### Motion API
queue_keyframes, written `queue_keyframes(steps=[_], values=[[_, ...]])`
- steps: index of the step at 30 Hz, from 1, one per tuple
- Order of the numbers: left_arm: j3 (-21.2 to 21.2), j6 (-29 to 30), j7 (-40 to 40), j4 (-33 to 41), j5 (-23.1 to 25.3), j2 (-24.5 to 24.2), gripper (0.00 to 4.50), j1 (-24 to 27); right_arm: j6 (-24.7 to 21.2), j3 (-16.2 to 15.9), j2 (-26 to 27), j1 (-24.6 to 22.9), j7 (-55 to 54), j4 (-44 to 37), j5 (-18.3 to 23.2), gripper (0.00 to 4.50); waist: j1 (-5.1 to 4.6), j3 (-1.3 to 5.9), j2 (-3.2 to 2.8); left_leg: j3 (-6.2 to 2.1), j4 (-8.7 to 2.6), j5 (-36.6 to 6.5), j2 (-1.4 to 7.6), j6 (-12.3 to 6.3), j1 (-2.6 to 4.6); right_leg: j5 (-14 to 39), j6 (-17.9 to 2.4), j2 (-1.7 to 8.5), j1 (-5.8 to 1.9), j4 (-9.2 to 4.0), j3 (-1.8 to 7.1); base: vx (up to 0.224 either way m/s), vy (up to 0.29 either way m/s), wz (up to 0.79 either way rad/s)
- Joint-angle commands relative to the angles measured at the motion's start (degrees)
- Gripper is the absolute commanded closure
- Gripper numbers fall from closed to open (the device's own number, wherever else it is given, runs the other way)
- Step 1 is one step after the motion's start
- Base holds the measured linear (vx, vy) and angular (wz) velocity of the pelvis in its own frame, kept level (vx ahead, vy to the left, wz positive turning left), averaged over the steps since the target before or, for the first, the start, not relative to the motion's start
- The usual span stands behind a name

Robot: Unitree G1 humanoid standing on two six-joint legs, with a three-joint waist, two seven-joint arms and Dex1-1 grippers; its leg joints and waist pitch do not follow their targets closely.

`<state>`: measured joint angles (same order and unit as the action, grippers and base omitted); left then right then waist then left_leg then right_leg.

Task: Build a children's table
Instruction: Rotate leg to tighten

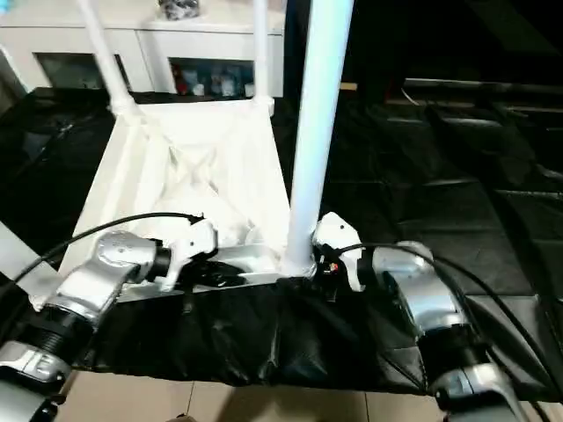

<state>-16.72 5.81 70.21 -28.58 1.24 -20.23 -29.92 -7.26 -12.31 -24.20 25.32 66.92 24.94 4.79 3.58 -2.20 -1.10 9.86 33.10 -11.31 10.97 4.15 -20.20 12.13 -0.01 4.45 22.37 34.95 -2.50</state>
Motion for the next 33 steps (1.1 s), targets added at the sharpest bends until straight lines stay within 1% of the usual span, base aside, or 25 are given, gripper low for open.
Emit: queue_keyframes(steps=[1,2,3,4,5,8,9,10,13,18,19,21,22,23,24,25,26,27,28,29,30,31,32,33], values=[[-0.73,-1.77,1.67,0.38,-2.77,1.05,4.5,-1.27,-0.79,-3.2,0.53,-0.22,2.63,1.46,-0.03,0.8,0.0,2.94,0.97,0.0,-3.23,-6.71,1.99,-5.55,-0.2,2.25,-15.88,3.26,-2.82,-3.52,2.03,0.0,0.0,0.0],[-0.76,-2.0,1.86,0.21,-2.71,0.95,4.5,-1.39,-0.58,-3.16,0.6,-0.02,3.11,1.83,0.2,0.84,0.05,2.94,1.08,0.03,-3.23,-6.69,2.01,-5.54,-0.18,2.66,-15.79,3.25,-2.83,-3.57,2.05,0.0,0.0,0.0],[-0.76,-2.0,1.86,0.21,-2.71,0.95,4.5,-1.39,-0.58,-3.16,0.6,-0.02,3.11,1.83,0.2,0.94,0.12,2.97,1.0,0.02,-3.22,-6.56,2.04,-5.56,-0.15,2.75,-15.8,3.26,-2.83,-3.52,2.05,0.0,0.0,0.0],[-0.61,-2.05,2.81,0.15,-2.88,0.67,4.5,-1.45,-0.43,-2.91,0.82,0.42,4.4,2.53,1.03,0.94,0.12,2.98,1.23,0.04,-3.21,-6.4,2.05,-5.66,-0.19,2.56,-15.78,3.26,-2.86,-3.5,2.04,0.0,0.0,0.0],[-0.45,-2.15,3.48,0.06,-2.96,0.44,4.5,-1.47,-0.46,-2.68,1.03,0.66,5.29,2.82,1.75,1.1,0.14,2.97,1.19,0.02,-3.2,-6.55,2.01,-5.7,-0.25,2.82,-15.88,3.27,-2.88,-3.44,1.99,0.0,0.0,0.0],[-0.39,-2.17,3.98,0.03,-2.94,0.14,4.5,-1.4,-0.68,-2.46,1.12,0.63,6.39,2.69,2.53,1.28,0.26,2.96,1.06,0.06,-3.19,-6.61,2.12,-5.69,-0.17,3.26,-15.94,3.29,-2.81,-3.49,2.02,0.0,0.0,0.0],[-0.42,-2.2,4.37,0.11,-2.95,-0.05,4.5,-1.27,-0.49,-2.35,1.11,0.57,6.98,2.72,2.59,1.28,0.33,3.03,1.06,0.07,-3.16,-5.97,2.14,-5.77,-0.14,1.99,-16.17,3.21,-2.78,-3.3,2.0,0.0,0.0,0.0],[-0.41,-2.17,4.7,0.2,-3.0,-0.22,4.5,-1.15,-0.44,-2.45,1.09,0.54,7.5,2.81,2.57,1.51,0.39,3.07,1.12,0.08,-3.1,-5.75,2.1,-5.84,-0.16,1.52,-16.25,3.22,-2.81,-3.26,2.01,0.0,0.0,0.0],[-0.36,-2.02,5.19,0.31,-3.06,-0.49,4.5,-0.93,-0.66,-2.6,1.22,0.32,8.22,2.76,2.8,1.74,0.64,3.13,1.09,0.09,-3.0,-5.03,2.09,-6.17,-0.2,0.12,-16.52,3.23,-2.81,-3.05,1.98,0.0,0.0,0.0],[-0.29,-1.81,5.38,0.08,-2.98,-0.56,4.5,-0.78,-1.36,-2.53,1.67,-0.35,8.61,2.28,3.65,1.8,0.89,3.22,1.11,0.13,-2.86,-4.18,2.04,-6.46,-0.29,-0.96,-16.57,3.23,-2.84,-2.89,1.97,0.0,0.0,0.0],[-0.28,-2.03,4.49,-0.41,-2.34,-0.34,4.5,-0.89,-2.19,-2.12,2.31,-1.13,7.79,1.46,4.22,1.8,0.93,3.24,1.03,0.14,-2.83,-4.1,2.03,-6.49,-0.28,-1.15,-16.6,3.21,-2.82,-2.84,1.99,0.0,0.0,0.0],[0.04,-1.35,1.08,-1.52,-1.07,0.7,4.5,-1.39,-3.4,-0.88,3.92,-2.3,4.97,0.28,5.14,1.8,1.14,3.19,1.13,0.16,-2.85,-4.3,2.09,-6.42,-0.21,-0.94,-16.29,3.19,-2.79,-2.93,2.05,0.0,0.0,0.0],[0.38,-1.32,-2.05,-2.35,-0.1,1.67,4.5,-1.81,-3.69,-0.05,5.22,-2.86,1.9,0.07,5.06,1.81,1.25,2.97,1.09,0.18,-3.01,-5.22,2.09,-5.89,-0.13,1.02,-15.87,3.25,-2.55,-3.24,2.07,0.0,0.0,0.0],[0.6,-1.35,-4.14,-2.88,0.53,2.31,4.5,-2.07,-3.84,0.49,6.1,-3.22,-0.22,-0.05,4.93,1.81,1.2,2.88,1.07,0.14,-3.12,-6.16,2.01,-5.41,-0.14,2.9,-15.61,3.25,-2.58,-3.43,2.03,0.0,0.0,0.0],[0.8,-0.83,-6.08,-2.97,0.81,3.32,4.5,-2.2,-2.86,1.15,7.56,-3.74,-3.43,-0.07,4.45,1.81,1.18,2.84,1.1,0.15,-3.2,-7.09,2.0,-4.84,-0.05,4.67,-15.17,3.3,-2.56,-3.66,2.09,0.0,0.0,0.0],[1.04,-0.17,-8.78,-3.08,1.32,4.58,4.5,-2.36,-2.4,1.92,9.3,-4.04,-7.54,0.3,3.73,1.81,0.99,2.39,1.05,-0.05,-3.74,-10.59,2.11,-2.67,0.18,12.05,-13.42,3.56,-2.33,-4.4,2.17,0.0,0.0,0.0],[1.27,0.84,-11.46,-3.06,1.8,5.84,4.5,-2.5,-2.31,2.69,11.0,-4.17,-11.61,0.81,2.98,1.81,0.89,2.24,1.01,-0.08,-3.9,-11.93,2.09,-1.89,0.31,14.77,-12.74,3.56,-2.16,-4.69,2.22,-0.055,0.005,-0.04],[1.34,1.73,-13.98,-2.84,2.3,7.26,4.5,-2.53,-1.67,3.35,12.87,-4.35,-15.32,1.23,2.44,1.81,0.44,2.02,1.16,-0.35,-4.27,-14.39,1.93,-0.52,0.26,20.8,-10.83,3.61,-2.21,-5.12,2.07,-0.055,0.005,-0.04],[1.4,2.41,-16.88,-2.66,2.84,9.01,4.5,-2.62,-0.97,3.93,14.97,-4.43,-19.05,1.68,1.94,1.82,0.29,1.94,0.73,-0.5,-4.39,-15.51,2.0,0.07,0.42,22.8,-10.18,3.67,-2.06,-5.35,2.13,-0.05,0.01,-0.04],[1.51,2.66,-18.21,-2.63,3.01,9.79,4.5,-2.65,-0.82,4.13,15.82,-4.4,-20.54,1.94,1.75,1.82,-0.17,2.11,0.95,-0.54,-4.39,-16.36,2.01,0.46,0.64,23.89,-9.4,3.72,-1.84,-5.67,2.22,0.0,0.0,0.0],[1.52,3.03,-19.6,-2.54,3.26,10.69,4.5,-2.68,-0.86,4.55,17.09,-4.09,-23.33,2.58,1.3,1.82,-0.32,2.22,0.79,-0.61,-4.39,-16.01,1.91,0.21,0.62,23.09,-9.12,3.57,-1.89,-5.69,2.26,0.0,0.0,0.0],[1.53,3.16,-20.09,-2.51,3.34,11.01,4.5,-2.69,-0.88,4.7,17.54,-3.97,-24.33,2.82,1.14,1.82,-0.54,2.19,0.92,-0.57,-4.42,-15.2,1.89,-0.18,0.31,21.23,-9.22,3.47,-1.89,-5.59,2.37,0.0,0.0,0.0],[1.41,4.03,-23.37,-2.06,3.99,13.41,4.5,-2.58,-1.27,6.23,21.32,-3.2,-31.16,3.86,0.68,1.82,-0.49,2.28,0.56,-0.63,-4.43,-14.8,1.86,-0.2,0.26,20.38,-9.32,3.5,-1.99,-5.49,2.37,0.0,0.0,0.0],[1.37,4.29,-24.29,-1.91,4.16,14.1,4.5,-2.53,-1.46,6.74,22.47,-2.95,-33.15,4.15,0.61,1.82,-0.72,2.32,0.63,-0.56,-4.44,-14.23,1.85,0.06,0.21,18.84,-9.67,3.44,-1.85,-5.35,2.41,0.0,0.0,0.0]])
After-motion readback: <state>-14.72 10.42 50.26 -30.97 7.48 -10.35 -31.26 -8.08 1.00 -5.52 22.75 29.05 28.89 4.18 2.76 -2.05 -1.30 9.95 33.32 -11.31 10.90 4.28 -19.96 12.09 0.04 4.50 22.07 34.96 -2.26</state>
